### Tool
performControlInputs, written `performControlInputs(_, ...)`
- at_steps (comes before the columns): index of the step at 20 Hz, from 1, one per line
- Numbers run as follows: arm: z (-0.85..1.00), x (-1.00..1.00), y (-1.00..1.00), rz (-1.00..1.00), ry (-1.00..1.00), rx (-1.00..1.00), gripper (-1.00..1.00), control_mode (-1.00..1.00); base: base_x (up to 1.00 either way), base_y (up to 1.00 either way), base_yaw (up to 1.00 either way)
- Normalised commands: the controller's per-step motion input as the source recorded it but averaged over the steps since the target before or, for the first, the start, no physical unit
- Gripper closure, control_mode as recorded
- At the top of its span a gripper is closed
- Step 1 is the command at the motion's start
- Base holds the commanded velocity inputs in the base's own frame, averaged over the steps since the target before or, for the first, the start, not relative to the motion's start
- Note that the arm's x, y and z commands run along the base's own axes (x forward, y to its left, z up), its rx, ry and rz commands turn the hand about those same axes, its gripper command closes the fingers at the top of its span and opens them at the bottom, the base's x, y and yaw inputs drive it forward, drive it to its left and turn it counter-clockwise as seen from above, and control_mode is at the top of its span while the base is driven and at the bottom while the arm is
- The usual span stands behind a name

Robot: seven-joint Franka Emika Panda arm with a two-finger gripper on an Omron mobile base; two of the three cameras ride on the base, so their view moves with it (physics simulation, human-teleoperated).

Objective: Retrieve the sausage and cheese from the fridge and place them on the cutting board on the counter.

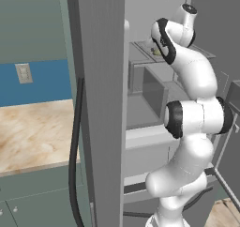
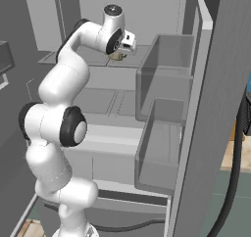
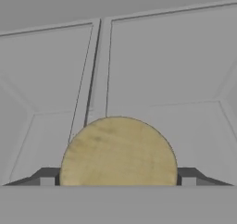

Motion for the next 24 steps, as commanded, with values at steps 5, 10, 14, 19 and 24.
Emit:
performControlInputs(5, -0.26, -0.9, 0.2, 0.0, -0.25, 0.02, 1.0, -1.0, 0.0, 0.0, 0.0)
performControlInputs(10, -0.06, -0.94, 0.13, 0.0, -0.12, 0.05, 1.0, -1.0, 0.0, 0.0, 0.0)
performControlInputs(14, 0.0, -0.94, 0.07, 0.0, 0.0, 0.03, 1.0, -1.0, 0.0, 0.0, 0.0)
performControlInputs(19, -0.09, -0.94, 0.06, 0.0, 0.0, 0.0, 1.0, -1.0, 0.0, 0.0, 0.0)
performControlInputs(24, -0.44, -0.87, 0.17, 0.0, -0.01, -0.11, 1.0, -1.0, 0.0, 0.0, 0.0)
